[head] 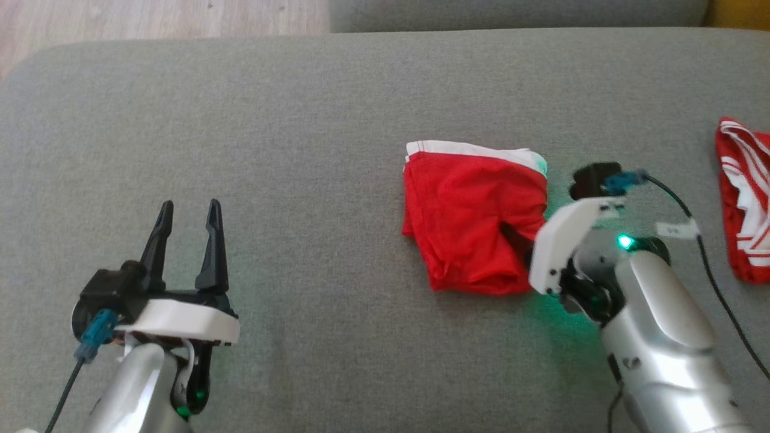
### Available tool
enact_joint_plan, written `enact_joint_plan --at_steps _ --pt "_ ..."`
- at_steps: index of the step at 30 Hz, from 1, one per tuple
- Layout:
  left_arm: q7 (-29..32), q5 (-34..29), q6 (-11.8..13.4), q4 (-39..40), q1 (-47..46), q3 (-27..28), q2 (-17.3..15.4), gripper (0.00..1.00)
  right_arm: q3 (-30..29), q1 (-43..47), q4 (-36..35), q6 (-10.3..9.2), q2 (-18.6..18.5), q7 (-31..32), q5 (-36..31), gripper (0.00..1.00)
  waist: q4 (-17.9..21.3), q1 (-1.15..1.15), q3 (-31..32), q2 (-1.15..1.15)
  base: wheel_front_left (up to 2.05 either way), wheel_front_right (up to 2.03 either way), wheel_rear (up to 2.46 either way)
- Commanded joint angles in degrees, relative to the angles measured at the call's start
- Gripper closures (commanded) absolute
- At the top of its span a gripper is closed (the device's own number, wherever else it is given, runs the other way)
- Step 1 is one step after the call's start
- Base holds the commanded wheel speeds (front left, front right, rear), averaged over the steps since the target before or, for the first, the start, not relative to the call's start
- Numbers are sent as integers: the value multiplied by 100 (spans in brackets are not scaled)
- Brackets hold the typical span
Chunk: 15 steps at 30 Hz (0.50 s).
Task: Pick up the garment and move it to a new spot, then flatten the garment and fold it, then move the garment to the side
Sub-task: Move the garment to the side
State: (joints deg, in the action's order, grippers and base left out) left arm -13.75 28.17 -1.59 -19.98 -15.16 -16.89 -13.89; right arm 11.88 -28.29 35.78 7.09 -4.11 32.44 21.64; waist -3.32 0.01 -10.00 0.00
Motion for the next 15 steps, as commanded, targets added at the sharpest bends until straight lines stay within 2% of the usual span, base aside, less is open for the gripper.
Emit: enact_joint_plan --at_steps 1,2,3,6,9,15 --pt "-64 -48 -13 150 -340 165 -116 0 270 -141 -77 40 121 101 83 10 -10 -1 -13 0 0 0 0" --pt "-70 -50 -12 144 -343 173 -115 0 381 -173 -87 40 122 117 138 73 -2 -1 -16 0 0 0 0" --pt "-76 -50 -10 140 -339 187 -117 0 501 -216 -121 40 121 104 178 100 18 -1 -16 0 0 0 0" --pt "-90 -50 13 152 -313 233 -115 0 895 -403 -293 40 -84 34 223 100 138 -1 -7 0 0 0 0" --pt "-101 -32 34 222 -282 290 -96 0 1271 -681 -549 40 -466 0 284 100 313 -1 -13 0 0 0 0" --pt "-115 -27 27 378 -274 382 -58 0 1876 -1350 -1189 40 -1624 214 506 100 752 -1 -68 0 0 0 0"
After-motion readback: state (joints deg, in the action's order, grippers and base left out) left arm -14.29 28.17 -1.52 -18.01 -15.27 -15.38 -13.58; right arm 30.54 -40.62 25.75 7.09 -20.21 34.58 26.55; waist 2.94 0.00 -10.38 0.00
